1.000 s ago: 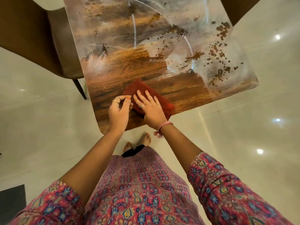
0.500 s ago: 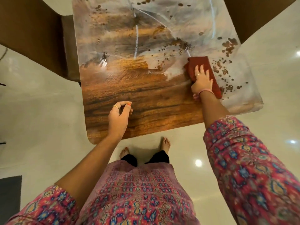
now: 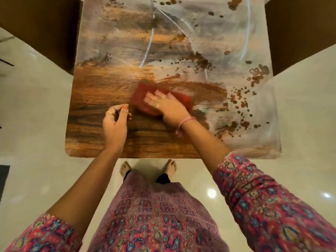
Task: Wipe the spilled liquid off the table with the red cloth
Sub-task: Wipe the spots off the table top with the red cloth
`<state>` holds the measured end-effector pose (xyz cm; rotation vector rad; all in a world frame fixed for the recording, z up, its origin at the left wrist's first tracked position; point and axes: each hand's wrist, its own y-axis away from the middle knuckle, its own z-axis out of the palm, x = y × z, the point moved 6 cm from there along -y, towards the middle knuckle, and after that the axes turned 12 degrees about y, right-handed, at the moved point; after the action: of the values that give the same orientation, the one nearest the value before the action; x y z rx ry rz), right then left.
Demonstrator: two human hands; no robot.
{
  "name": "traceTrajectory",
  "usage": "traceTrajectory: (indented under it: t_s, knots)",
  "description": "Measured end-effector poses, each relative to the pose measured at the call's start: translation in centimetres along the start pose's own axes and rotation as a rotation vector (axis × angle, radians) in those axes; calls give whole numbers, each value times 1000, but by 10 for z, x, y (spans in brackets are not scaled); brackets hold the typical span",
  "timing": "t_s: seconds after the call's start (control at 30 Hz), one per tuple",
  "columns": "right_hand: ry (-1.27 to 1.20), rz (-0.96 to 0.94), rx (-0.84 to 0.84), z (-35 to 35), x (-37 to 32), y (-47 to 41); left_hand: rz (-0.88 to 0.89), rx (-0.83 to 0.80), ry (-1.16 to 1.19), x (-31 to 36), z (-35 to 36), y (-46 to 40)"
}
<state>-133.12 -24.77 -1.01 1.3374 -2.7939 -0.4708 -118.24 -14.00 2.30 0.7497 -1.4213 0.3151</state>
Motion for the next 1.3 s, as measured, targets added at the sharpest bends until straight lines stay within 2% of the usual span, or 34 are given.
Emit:
traceTrajectory:
  t_s: [0.17,0.27,0.33,0.47,0.57,0.63,0.73,0.83,0.93,1.03,1.13,1.2,1.3]
  knots:
    - [-66,483,10,-21,121,0,-18,30,41,-3,1,12]
    - [-123,600,-6,-22,118,-7,-52,31,77,-7,4,16]
    - [-120,556,24,-17,81,0,-75,28,95,-9,7,17]
    - [-56,255,52,16,-8,62,-86,14,86,-4,12,12]
    - [3,101,-28,27,2,93,-103,-3,111,-1,11,8]
    - [17,173,-36,19,38,90,-126,-24,122,-1,8,7]
    - [-42,461,-25,1,97,70,-136,-64,114,-2,5,8]
    - [-175,661,-65,-7,115,46,-162,-96,121,-3,6,11]
    - [-180,649,-23,-2,67,44,-224,-165,151,-8,10,19]
    - [-162,444,76,23,-9,82,-340,-275,177,-17,20,35]
    - [-138,291,37,49,-24,146,-396,-386,162,-21,32,55]
    - [-134,371,27,52,10,183,-425,-413,172,-22,40,64]
    - [-198,690,12,43,86,216,-447,-410,142,-24,48,75]
